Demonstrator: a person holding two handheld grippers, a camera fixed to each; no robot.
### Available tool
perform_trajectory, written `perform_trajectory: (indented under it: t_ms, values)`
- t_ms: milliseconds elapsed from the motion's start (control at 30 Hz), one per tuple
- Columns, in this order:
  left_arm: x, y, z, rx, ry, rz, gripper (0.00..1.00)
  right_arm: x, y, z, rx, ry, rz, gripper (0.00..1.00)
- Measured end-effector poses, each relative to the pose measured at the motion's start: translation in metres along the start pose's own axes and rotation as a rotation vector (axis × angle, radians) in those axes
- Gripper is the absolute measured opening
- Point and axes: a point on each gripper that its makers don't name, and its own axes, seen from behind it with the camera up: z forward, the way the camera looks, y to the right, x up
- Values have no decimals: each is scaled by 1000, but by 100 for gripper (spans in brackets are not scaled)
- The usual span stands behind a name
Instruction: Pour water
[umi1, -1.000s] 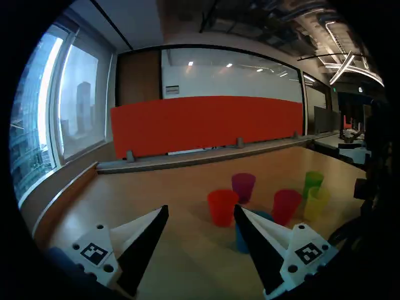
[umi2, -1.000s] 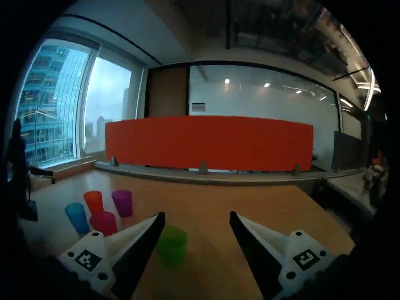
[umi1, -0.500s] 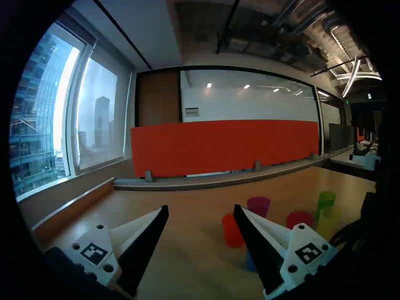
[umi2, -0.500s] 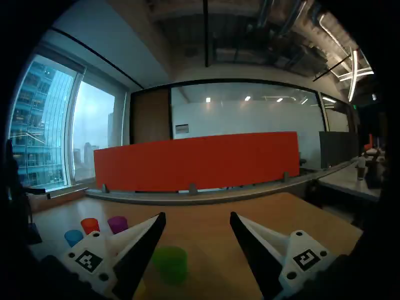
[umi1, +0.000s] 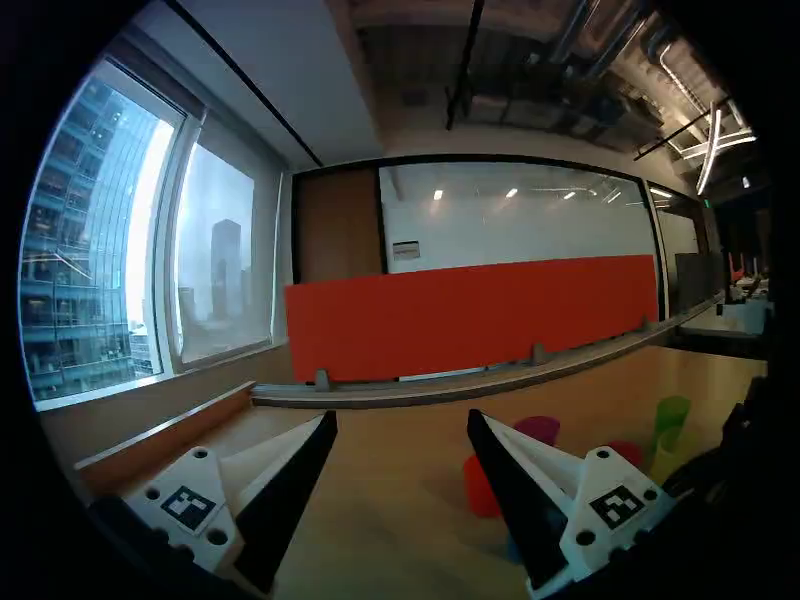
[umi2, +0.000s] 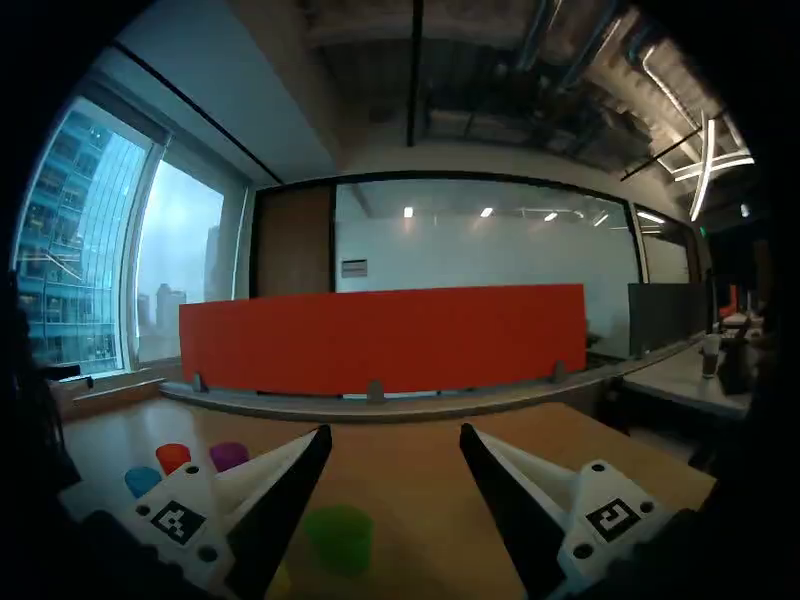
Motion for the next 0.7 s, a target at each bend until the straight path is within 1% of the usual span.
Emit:
perform_trajectory:
  t_ms: [200, 367, 567, 700]
  values:
    - [-8, 4, 3, -7, 14, -34, 97, 9, -6, 0, 2, 17, -7, 100]
    - [-23, -2, 6, -3, 13, -60, 97, 14, -7, -2, -8, 27, -3, 99]
    - [-44, -11, 7, -2, 5, -64, 97, 13, -6, -4, -24, 26, -11, 99]
    - [-55, -13, 7, -8, -2, -69, 97, 10, -5, -4, -36, 22, -17, 100]
